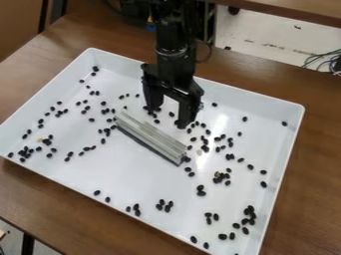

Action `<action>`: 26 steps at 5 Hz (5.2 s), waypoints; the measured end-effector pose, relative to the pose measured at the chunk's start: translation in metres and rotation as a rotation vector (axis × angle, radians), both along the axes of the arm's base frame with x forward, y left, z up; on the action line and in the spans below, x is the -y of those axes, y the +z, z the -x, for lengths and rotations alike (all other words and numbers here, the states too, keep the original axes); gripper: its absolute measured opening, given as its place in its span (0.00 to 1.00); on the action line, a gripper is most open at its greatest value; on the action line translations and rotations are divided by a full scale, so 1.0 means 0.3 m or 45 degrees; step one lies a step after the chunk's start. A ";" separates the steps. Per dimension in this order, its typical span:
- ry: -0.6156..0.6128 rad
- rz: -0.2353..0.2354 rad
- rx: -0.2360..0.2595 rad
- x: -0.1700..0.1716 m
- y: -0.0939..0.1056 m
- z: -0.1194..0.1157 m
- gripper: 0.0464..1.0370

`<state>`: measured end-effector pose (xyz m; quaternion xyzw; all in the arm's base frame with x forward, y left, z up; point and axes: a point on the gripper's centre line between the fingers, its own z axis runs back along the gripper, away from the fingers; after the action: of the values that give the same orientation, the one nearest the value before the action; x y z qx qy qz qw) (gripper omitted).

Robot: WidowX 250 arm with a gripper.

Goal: Sweep into pile

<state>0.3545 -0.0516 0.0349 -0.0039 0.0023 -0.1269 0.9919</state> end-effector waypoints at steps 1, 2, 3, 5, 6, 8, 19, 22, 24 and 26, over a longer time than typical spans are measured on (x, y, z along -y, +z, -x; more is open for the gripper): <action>0.015 -0.009 -0.056 -0.014 -0.044 0.019 0.96; 0.130 0.004 -0.053 -0.005 -0.019 -0.001 0.96; 0.277 -0.035 0.027 -0.016 0.052 -0.017 0.96; 0.882 -0.262 0.087 -0.126 0.070 0.080 0.96; 1.179 -0.215 0.038 -0.132 0.012 0.131 0.96; 1.530 -0.055 0.032 -0.129 -0.044 0.117 0.96; 0.539 -0.249 0.004 -0.591 -0.036 0.095 0.32; 0.316 -0.275 0.020 -0.703 -0.113 0.032 0.32; 0.166 -0.101 0.116 -0.580 -0.148 0.027 0.32; 0.206 0.132 -0.029 -0.321 -0.167 0.030 0.32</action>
<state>0.3455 0.0447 -0.0151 -0.0570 0.0065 -0.0465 0.9973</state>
